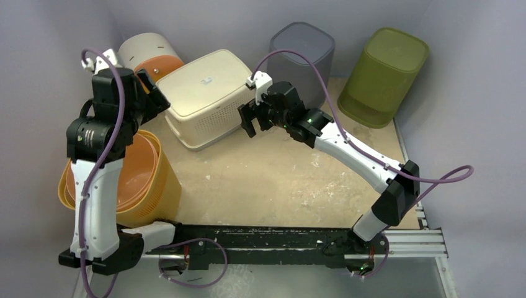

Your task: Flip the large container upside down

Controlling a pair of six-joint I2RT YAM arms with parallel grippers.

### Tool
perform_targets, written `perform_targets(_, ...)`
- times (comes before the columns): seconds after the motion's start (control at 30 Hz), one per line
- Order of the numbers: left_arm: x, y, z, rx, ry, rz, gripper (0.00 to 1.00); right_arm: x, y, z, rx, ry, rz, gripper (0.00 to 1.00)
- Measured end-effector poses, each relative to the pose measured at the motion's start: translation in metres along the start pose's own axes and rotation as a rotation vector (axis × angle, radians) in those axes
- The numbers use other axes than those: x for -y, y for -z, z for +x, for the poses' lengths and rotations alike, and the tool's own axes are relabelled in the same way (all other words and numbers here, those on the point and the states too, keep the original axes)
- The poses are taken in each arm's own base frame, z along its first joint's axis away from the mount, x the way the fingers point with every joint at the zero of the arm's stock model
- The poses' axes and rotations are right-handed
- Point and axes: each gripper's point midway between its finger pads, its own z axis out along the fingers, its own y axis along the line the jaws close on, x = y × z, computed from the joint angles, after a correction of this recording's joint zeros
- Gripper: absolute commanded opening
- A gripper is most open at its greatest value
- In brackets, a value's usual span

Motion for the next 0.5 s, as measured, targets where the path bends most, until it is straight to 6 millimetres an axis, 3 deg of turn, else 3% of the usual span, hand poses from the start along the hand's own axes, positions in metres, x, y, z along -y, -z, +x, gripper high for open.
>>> perform_targets(0.3,-0.073,0.058,0.031,-0.004,0.081,-0.204,0.62,0.009,-0.005,0.051,-0.114,-0.005,0.017,0.97)
perform_targets(0.5,-0.097,0.051,0.064,-0.065,0.069,-0.301,0.56,0.008,0.004,0.054,-0.11,-0.014,0.012,0.97)
